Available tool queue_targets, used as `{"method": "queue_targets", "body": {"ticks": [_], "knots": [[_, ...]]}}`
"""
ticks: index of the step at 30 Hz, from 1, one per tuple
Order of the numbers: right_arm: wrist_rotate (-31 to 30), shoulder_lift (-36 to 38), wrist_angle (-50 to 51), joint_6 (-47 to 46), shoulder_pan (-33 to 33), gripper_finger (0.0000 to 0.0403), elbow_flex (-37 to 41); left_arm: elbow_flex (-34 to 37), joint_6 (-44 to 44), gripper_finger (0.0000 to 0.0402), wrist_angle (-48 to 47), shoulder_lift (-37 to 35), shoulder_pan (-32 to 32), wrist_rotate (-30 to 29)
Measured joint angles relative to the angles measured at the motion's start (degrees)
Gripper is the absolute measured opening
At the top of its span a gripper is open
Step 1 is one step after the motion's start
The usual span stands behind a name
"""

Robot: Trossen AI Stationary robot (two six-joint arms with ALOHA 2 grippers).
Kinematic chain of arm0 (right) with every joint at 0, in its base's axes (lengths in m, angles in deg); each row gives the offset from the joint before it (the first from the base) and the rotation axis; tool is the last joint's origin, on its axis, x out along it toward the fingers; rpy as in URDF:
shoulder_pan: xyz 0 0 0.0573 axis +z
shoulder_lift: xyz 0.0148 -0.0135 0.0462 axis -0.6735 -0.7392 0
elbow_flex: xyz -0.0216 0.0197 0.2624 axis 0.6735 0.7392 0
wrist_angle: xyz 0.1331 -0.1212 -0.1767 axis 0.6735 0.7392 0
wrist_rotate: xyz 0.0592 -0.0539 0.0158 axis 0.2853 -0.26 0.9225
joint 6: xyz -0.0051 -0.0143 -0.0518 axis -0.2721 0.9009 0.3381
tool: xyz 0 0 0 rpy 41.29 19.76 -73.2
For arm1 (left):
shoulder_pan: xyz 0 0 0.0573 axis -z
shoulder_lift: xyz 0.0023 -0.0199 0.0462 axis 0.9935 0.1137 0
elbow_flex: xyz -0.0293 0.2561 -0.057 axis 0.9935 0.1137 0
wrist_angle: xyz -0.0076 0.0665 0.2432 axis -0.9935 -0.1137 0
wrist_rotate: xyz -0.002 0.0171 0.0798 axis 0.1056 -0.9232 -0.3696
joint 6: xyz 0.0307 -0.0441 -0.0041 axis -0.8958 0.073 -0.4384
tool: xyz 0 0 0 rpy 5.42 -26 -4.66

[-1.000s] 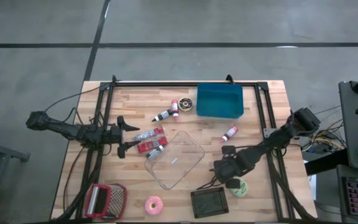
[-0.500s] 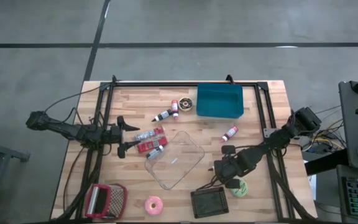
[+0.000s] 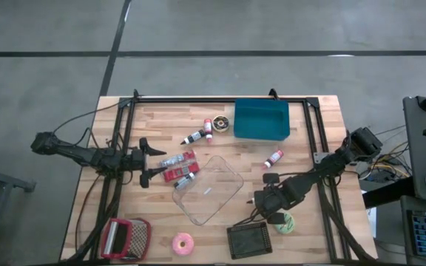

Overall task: Pick & Place Food Item
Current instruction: Put the right black food coloring bottle into the transparent bin

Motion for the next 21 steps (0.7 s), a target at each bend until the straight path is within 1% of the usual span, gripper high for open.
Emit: {"method": "queue_targets", "body": {"ticks": [21], "knots": [[0.0, 0.0, -1.3, 0.0, 0.0, 0.0084, 0.0, 0.0, 0.0, 0.0296, 0.0, 0.0, 0.0, 0.0]]}}
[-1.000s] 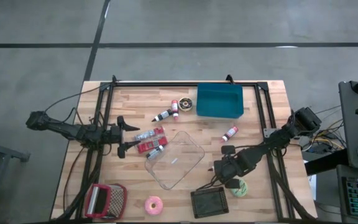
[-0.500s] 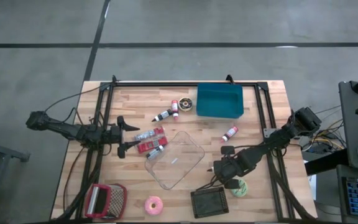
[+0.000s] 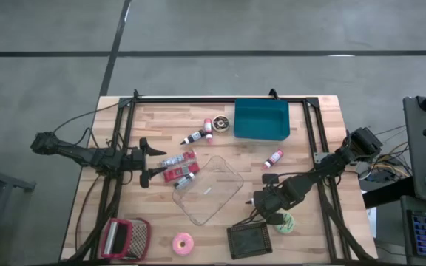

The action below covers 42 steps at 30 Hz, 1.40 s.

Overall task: Pick & Place Food Item
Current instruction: Put the right black food coloring bottle into the transparent bin

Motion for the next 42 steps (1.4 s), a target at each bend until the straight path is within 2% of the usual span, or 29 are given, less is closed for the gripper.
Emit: {"method": "queue_targets", "body": {"ticks": [15, 29, 42], "knots": [[-2.1, 0.0, -2.5, 0.4, 0.1, 0.0084, 0.1, 0.0, 0.0, 0.0296, 0.0, 0.0, 0.0, 0.0], [-6.6, 0.0, -12.1, 1.8, 2.4, 0.0084, 1.6, 0.0, 0.1, 0.0296, 0.0, 0.0, 0.0, 0.0], [-19.1, 0.0, -22.0, 6.4, 4.3, 0.0084, 1.6, 0.0, 0.5, 0.0296, 0.0, 0.0, 0.0, 0.0]]}}
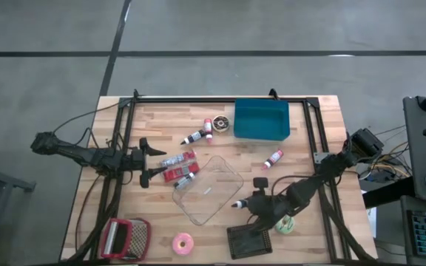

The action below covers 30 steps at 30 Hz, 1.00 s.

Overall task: Pick & Place Food Item
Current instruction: Put the right black food coloring bottle into the transparent bin

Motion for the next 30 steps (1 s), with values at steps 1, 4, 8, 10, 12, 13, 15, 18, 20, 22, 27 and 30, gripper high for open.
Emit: {"method": "queue_targets", "body": {"ticks": [1, 4, 8, 10, 12, 13, 15, 18, 20, 22, 27, 30], "knots": [[-0.7, 0.0, -1.3, 0.9, 0.0, 0.0084, 0.0, 0.0, 0.0, 0.0296, 0.0, 0.0, 0.0, 0.0], [-2.4, 0.0, -5.5, 3.7, 0.0, 0.0084, 0.1, 0.0, 0.0, 0.0296, 0.0, 0.0, 0.0, 0.0], [-3.6, 0.0, -11.3, 6.8, 0.0, 0.0084, 0.5, 0.0, 0.0, 0.0296, 0.0, 0.0, 0.0, 0.0], [-3.6, 0.0, -14.1, 8.4, 0.0, 0.0084, 0.9, 0.0, 0.2, 0.0296, 0.0, 0.0, 0.0, 0.0], [-4.1, 0.0, -17.5, 10.1, 0.0, 0.0084, 1.4, 0.0, 0.2, 0.0296, 0.0, 0.0, 0.0, 0.0], [-4.5, 0.0, -19.2, 11.2, 0.0, 0.0084, 1.8, 0.0, 0.2, 0.0296, 0.0, 0.0, 0.0, 0.0], [-5.0, 0.0, -22.8, 13.5, 0.0, 0.0084, 2.6, 0.0, 0.2, 0.0296, 0.0, 0.0, 0.0, 0.0], [-5.1, 0.0, -28.3, 17.0, -0.2, 0.0084, 3.6, 0.0, 0.2, 0.0296, 0.0, 0.0, 0.0, 0.0], [-5.1, 0.1, -31.1, 19.5, -0.2, 0.0084, 4.0, 0.0, 0.2, 0.0296, 0.0, 0.0, 0.0, 0.0], [-5.2, 0.0, -33.8, 22.1, -0.4, 0.0084, 4.2, 0.0, 0.2, 0.0296, 0.0, 0.0, 0.0, 0.0], [-5.1, 0.1, -39.0, 28.0, -1.9, 0.0084, 4.5, 0.0, 0.2, 0.0296, 0.4, 0.0, 0.0, 0.0], [-5.0, 0.1, -41.1, 31.2, -3.6, 0.0084, 4.8, 0.0, 0.2, 0.0296, 0.5, 0.0, 0.0, 0.0]]}}
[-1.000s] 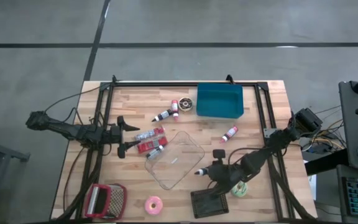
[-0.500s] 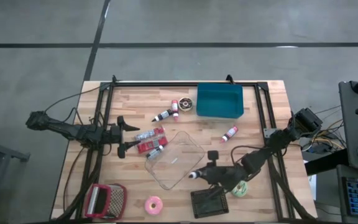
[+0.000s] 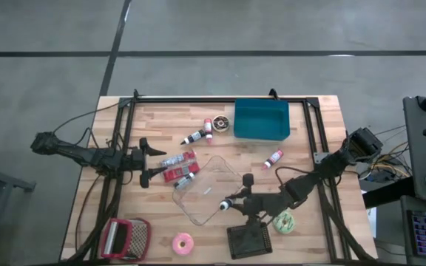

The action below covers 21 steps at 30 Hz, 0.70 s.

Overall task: Pick & Place Food Item
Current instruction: Put the right black food coloring bottle into the transparent bin

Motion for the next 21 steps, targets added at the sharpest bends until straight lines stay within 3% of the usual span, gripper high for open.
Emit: {"method": "queue_targets", "body": {"ticks": [7, 21], "knots": [[4.8, 0.0, -7.7, 4.1, -6.0, 0.0084, 3.0, 0.0, 0.0, 0.0296, 0.1, 0.0, 0.0, 0.0], [19.1, 0.0, -4.3, -0.8, -17.8, 0.0084, 3.1, 0.0, 0.0, 0.0296, 0.2, 0.0, 0.0, 0.2]]}}
